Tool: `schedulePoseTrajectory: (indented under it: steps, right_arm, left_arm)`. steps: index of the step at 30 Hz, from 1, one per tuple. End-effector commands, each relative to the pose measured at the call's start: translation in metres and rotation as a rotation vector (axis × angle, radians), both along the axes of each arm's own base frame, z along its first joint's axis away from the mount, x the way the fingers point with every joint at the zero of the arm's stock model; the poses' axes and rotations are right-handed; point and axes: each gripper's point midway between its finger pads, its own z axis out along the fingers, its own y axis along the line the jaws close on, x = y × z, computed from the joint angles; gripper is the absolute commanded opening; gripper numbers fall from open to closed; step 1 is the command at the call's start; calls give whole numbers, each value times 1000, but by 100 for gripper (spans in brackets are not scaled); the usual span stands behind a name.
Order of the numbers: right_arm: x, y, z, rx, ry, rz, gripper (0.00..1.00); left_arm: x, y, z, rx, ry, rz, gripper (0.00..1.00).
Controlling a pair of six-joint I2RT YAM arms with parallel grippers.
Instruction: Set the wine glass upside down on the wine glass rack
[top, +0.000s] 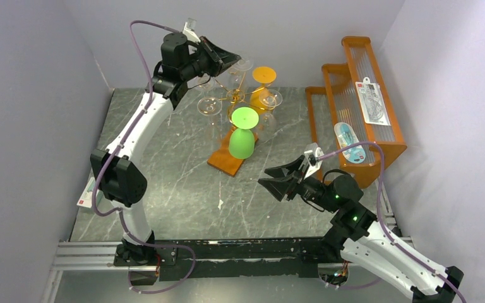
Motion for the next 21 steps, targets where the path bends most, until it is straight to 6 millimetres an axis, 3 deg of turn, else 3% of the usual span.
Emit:
schedulePoseTrajectory:
  steps: [1, 8, 21]
  right_arm:
    - [0, 0, -10, -21, 12, -2, 51]
    - [-1, -4, -8, -10, 4, -14, 51]
    - [-1, -5, -3, 8, -2, -19, 51]
  left_arm:
    - [9, -8, 27, -39, -82, 2, 5]
    - [21, -13, 18, -51, -51, 14, 5]
    - [45, 5, 19, -77, -26, 186, 5]
